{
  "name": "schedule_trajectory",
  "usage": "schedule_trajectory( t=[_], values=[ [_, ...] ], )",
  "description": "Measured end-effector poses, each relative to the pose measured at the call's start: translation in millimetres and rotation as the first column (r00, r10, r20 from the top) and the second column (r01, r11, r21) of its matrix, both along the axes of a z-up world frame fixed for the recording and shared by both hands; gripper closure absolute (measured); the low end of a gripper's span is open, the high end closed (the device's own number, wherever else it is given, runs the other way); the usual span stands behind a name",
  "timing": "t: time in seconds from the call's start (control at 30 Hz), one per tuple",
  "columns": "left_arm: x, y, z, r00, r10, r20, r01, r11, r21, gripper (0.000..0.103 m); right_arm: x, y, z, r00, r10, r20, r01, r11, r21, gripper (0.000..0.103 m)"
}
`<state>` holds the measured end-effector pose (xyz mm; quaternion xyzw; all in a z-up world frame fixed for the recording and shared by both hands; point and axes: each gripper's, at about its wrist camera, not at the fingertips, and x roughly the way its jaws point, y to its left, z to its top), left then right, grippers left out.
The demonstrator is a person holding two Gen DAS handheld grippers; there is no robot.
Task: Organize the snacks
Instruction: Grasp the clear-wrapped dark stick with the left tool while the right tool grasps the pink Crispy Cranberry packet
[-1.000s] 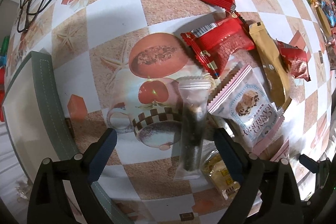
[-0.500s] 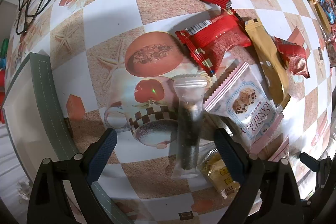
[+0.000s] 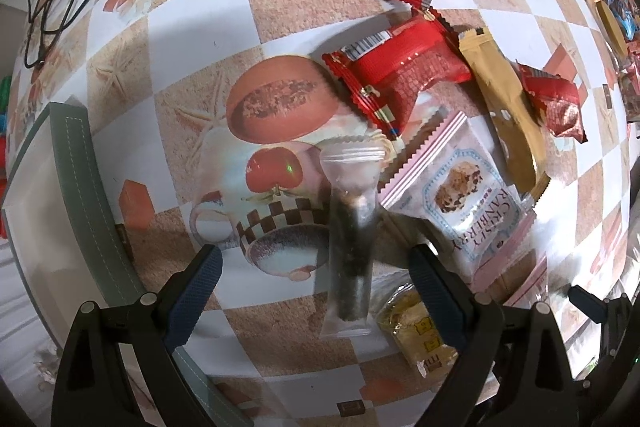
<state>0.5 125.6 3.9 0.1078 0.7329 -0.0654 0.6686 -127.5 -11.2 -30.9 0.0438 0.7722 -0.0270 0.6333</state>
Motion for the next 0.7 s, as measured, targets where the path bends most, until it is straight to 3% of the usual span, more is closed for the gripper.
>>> schedule_trajectory(
  t=[0.33,0.4,0.43,0.57,0.63,0.7],
  values=[
    [2,1,-1,1.0,0.007,-0.014,-0.008,1.0,-0.017,0.01,15,-2,-4,0.999,0.014,-0.045,-0.014,1.0,0.006,0.0],
    [2,2,0,1.0,0.007,-0.018,-0.008,1.0,-0.024,0.014,18,-2,-1,0.999,0.03,-0.031,-0.03,1.0,0.001,0.006],
    [2,3,1,1.0,0.001,-0.016,-0.002,1.0,-0.026,0.017,21,-2,3,0.999,0.038,-0.016,-0.038,0.999,0.001,0.01],
    [1,2,8,1.0,-0.024,0.004,0.024,0.999,-0.03,0.032,33,-2,16,0.997,0.071,0.027,-0.072,0.997,0.004,0.045],
    [1,4,12,0.999,-0.034,0.017,0.034,0.999,-0.034,0.05,40,-3,18,0.997,0.078,0.03,-0.078,0.997,0.025,0.047],
    [0,5,15,0.999,-0.043,0.02,0.044,0.998,-0.041,0.075,44,-6,20,0.997,0.072,0.039,-0.073,0.997,0.038,0.048]
  ],
)
